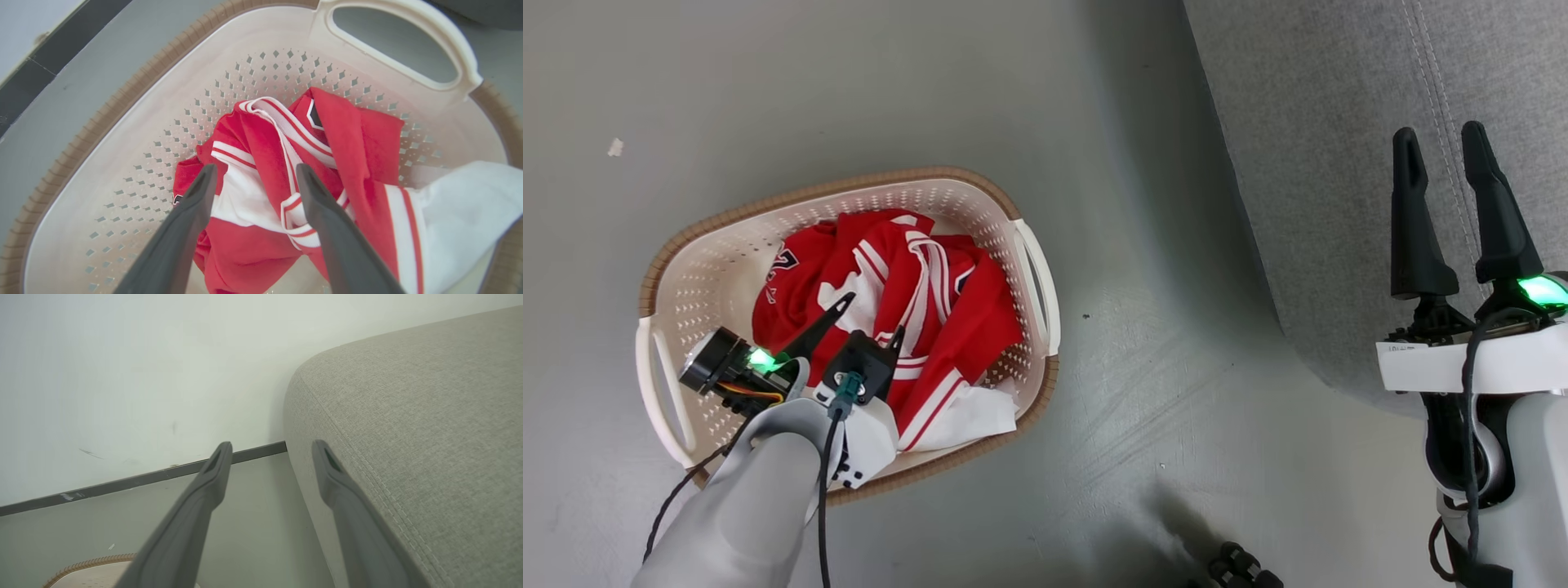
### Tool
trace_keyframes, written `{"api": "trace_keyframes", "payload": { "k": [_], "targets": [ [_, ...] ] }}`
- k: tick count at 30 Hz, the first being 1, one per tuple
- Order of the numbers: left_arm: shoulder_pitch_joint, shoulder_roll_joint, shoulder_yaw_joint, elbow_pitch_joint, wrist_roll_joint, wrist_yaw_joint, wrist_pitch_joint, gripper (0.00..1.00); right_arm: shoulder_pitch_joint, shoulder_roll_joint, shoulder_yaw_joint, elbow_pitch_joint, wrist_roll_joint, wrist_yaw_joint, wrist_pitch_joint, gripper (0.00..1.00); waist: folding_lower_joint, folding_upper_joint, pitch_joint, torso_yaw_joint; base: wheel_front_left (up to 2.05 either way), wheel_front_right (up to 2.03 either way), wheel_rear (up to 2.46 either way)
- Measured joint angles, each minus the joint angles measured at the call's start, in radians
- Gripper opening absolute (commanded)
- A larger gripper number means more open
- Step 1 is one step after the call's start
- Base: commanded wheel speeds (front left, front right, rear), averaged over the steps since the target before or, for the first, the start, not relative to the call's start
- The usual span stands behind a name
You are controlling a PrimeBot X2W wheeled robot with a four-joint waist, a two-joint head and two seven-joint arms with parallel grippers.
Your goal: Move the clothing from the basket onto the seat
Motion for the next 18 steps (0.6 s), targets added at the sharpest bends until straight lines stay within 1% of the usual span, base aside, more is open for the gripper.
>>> {"api": "trace_keyframes", "payload": {
  "k": [6,12,18],
  "targets": [
    [-0.031,0.012,0.008,0.039,0.0,0.009,0.009,1.0,-0.021,0.0,0.004,-0.001,0.014,0.0,-0.001,1.0,0.0,0.0,0.031,-0.021,0.0,0.0,0.0],
    [-0.059,0.032,0.021,0.067,0.008,0.037,0.017,1.0,-0.025,0.0,0.009,-0.001,0.033,0.0,-0.002,1.0,0.0,0.0,0.06,-0.041,0.0,0.0,0.0],
    [-0.093,0.043,0.029,0.101,0.01,0.052,0.026,1.0,-0.04,0.0,0.021,0.0,0.047,0.0,-0.003,1.0,-0.0001,0.0,0.087,-0.059,0.0,0.0,0.0]
  ]
}}
